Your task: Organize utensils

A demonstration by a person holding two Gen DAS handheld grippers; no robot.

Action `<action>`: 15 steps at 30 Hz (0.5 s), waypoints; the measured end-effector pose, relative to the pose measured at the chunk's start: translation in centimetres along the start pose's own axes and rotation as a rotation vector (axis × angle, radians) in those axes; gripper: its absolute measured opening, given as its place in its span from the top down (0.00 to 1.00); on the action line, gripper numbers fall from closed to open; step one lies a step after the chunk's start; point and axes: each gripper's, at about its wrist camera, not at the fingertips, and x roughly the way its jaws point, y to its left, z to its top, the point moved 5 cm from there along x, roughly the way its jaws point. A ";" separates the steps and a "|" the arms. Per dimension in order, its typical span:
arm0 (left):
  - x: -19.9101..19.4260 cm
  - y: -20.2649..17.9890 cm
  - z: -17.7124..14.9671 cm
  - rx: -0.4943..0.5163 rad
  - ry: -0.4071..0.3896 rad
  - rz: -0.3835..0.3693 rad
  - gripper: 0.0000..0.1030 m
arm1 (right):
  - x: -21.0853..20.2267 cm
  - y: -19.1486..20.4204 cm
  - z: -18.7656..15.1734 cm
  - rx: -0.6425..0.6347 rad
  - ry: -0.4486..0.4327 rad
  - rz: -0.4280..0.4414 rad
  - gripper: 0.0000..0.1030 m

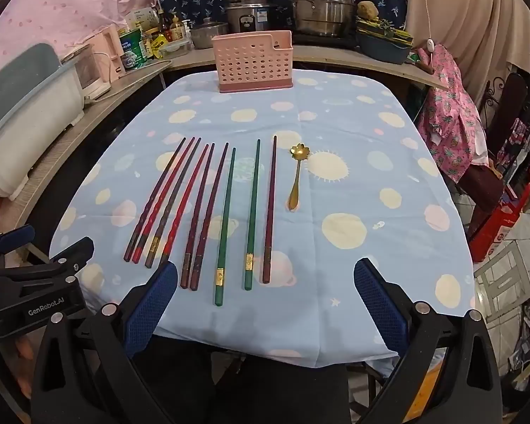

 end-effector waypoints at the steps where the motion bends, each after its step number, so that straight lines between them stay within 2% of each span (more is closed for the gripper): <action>1: 0.0 0.0 0.0 0.001 0.001 -0.002 0.07 | 0.0 0.0 0.0 0.001 0.001 0.001 0.07; 6: 0.2 0.4 0.3 0.004 0.000 -0.019 0.07 | -0.1 0.0 0.0 0.002 0.004 0.001 0.07; 10: -0.5 0.1 0.2 0.006 -0.032 -0.004 0.07 | -0.3 -0.2 0.2 0.002 0.001 -0.002 0.07; 15: -0.8 -0.2 0.2 0.013 -0.031 0.008 0.07 | -0.2 0.4 0.3 0.001 -0.004 -0.003 0.07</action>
